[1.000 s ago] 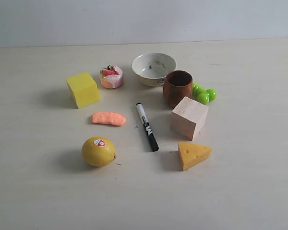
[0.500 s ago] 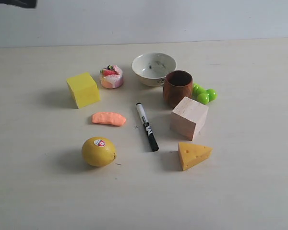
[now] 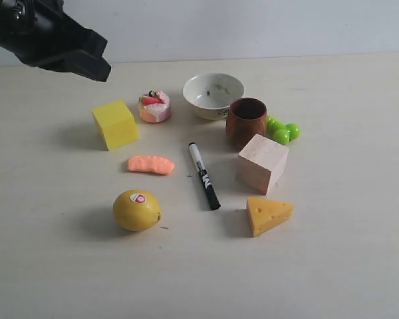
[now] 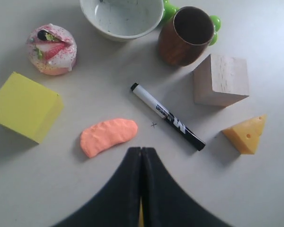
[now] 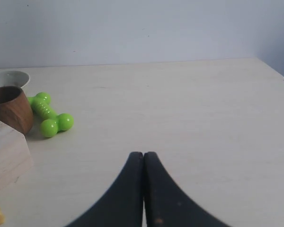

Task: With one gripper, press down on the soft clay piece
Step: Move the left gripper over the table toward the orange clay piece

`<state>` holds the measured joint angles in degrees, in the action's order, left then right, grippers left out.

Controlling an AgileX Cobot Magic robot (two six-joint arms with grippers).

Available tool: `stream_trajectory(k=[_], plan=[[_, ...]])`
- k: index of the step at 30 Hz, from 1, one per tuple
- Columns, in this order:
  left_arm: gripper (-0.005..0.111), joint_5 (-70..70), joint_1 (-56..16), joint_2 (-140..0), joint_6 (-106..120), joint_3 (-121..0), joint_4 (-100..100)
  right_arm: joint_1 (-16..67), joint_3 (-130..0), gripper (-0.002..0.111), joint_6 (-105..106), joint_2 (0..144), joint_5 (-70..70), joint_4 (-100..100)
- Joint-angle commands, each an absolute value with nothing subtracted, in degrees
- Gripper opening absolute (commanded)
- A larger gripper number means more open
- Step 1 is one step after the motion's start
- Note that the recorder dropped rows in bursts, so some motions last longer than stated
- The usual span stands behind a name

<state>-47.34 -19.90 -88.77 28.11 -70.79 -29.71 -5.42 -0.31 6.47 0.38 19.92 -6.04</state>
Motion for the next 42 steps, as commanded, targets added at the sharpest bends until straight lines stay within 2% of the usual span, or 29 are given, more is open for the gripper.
stream_trajectory(k=[1, 9, 14, 17, 30, 42], plan=[[0.000, -46.3, -20.1, -89.3, 28.3, -71.3, -30.6, -5.3, 0.0, 0.000, 6.8, 0.0, 19.1, -6.0], [0.000, -42.8, -20.1, -89.4, 28.9, -71.3, -31.7, -5.3, 0.0, 0.000, 6.8, 0.0, 19.1, -6.0], [0.000, -38.7, -20.1, -89.6, 37.8, -71.3, -40.7, -5.3, 0.0, 0.000, 6.8, 0.0, 19.1, -6.0], [0.000, -41.2, -20.2, -91.1, 37.7, -73.2, -42.4, -5.3, 0.0, 0.000, 6.8, 0.0, 19.1, -6.0], [0.000, -51.7, -31.4, -105.0, 6.0, -88.8, -10.2, -5.3, 0.0, 0.000, 6.8, 0.0, 19.1, -6.0], [0.000, -65.2, -31.9, -120.8, -2.0, -102.4, -2.9, -5.3, 0.0, 0.000, 6.8, 0.0, 19.1, -6.0]])
